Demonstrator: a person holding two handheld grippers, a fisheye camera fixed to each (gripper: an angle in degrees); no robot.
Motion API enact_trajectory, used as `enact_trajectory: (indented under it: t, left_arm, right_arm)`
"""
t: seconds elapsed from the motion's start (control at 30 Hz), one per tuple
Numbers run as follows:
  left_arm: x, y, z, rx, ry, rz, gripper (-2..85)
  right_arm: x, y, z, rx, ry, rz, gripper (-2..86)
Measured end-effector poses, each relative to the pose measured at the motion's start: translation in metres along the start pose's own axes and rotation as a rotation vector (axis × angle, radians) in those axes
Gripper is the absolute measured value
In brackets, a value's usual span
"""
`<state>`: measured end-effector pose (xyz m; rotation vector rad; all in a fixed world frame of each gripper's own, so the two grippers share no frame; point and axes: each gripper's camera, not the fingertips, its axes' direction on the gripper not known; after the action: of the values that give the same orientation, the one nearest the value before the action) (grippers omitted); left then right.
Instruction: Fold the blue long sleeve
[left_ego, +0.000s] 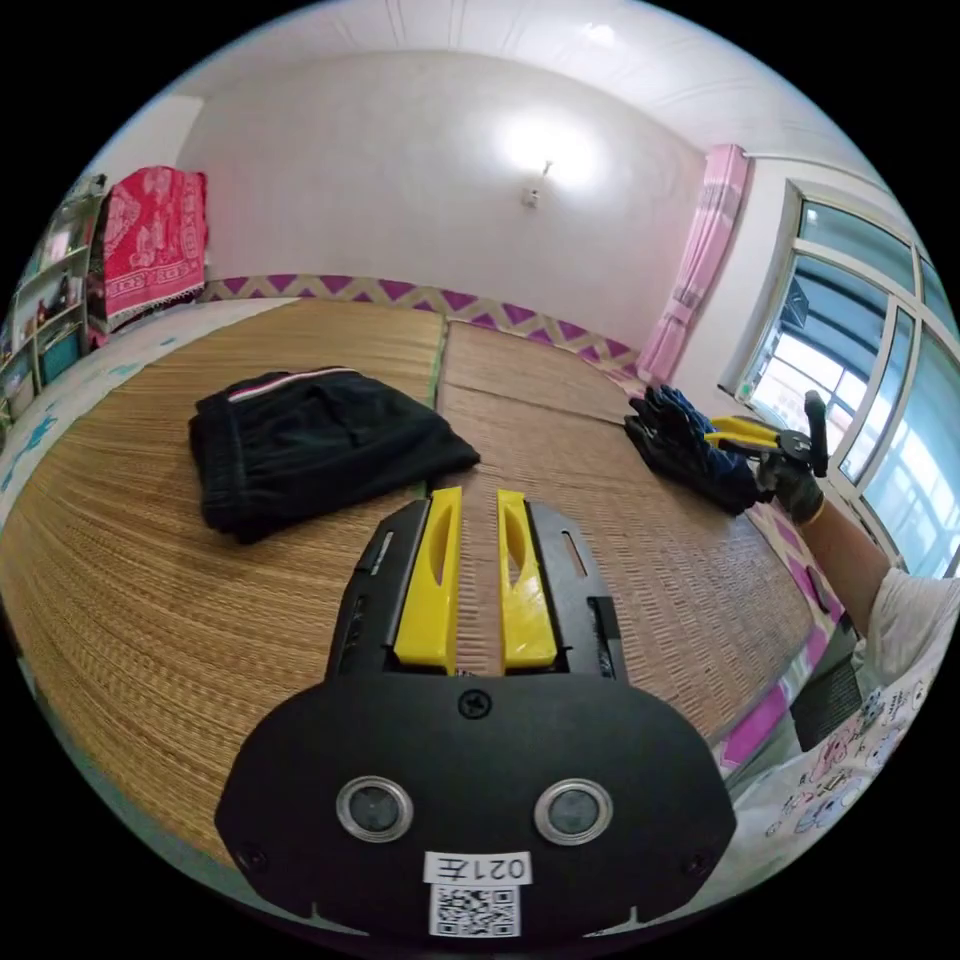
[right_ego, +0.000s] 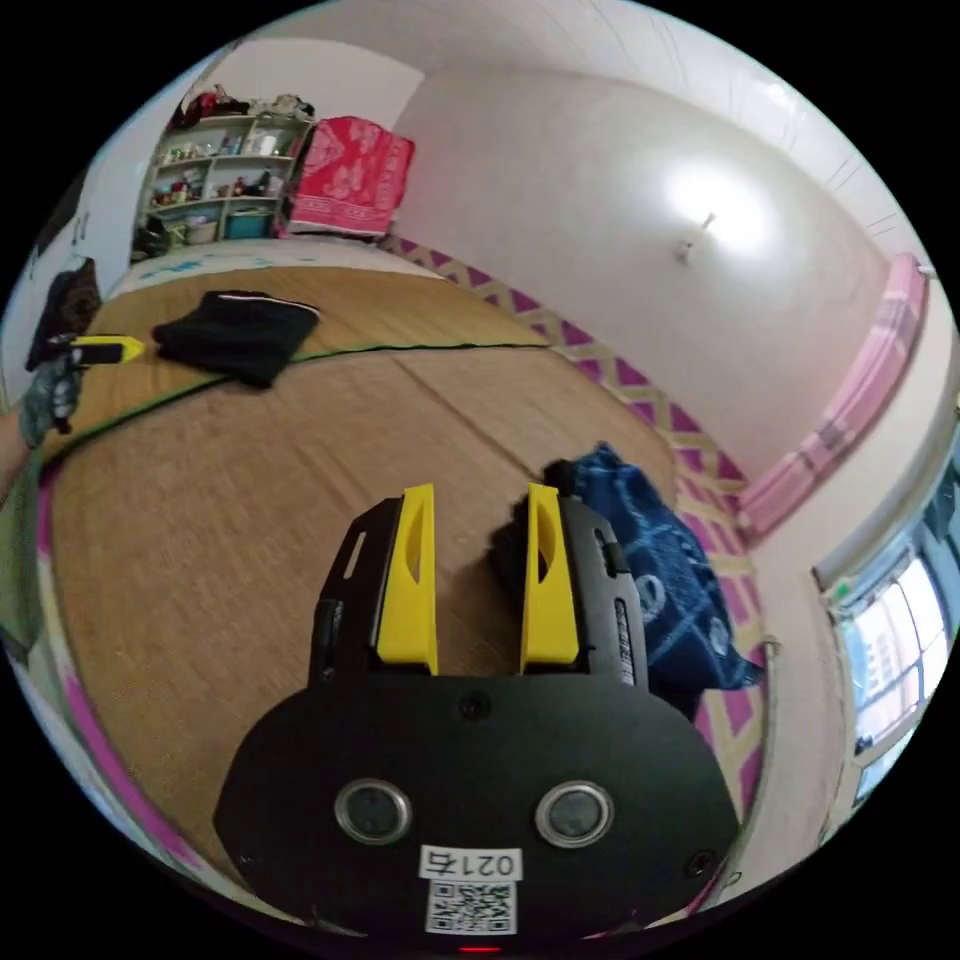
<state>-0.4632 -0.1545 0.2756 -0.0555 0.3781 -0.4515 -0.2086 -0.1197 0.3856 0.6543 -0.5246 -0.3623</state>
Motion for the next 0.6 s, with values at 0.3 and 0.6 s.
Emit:
enact_trajectory:
  t: [0.3, 0.6]
  left_arm:
    - [0.071, 0.042, 0.028, -0.062, 0.104, 0.063, -0.6]
    - [0.084, 0.079, 0.041, -0.113, 0.154, 0.093, -0.8]
  right_arm:
    - [0.047, 0.008, 0.094, -0.111, 0.020, 0.164, 15.5]
    - [0.090, 0.008, 0.075, -0.150, -0.138, 0.361, 3.1]
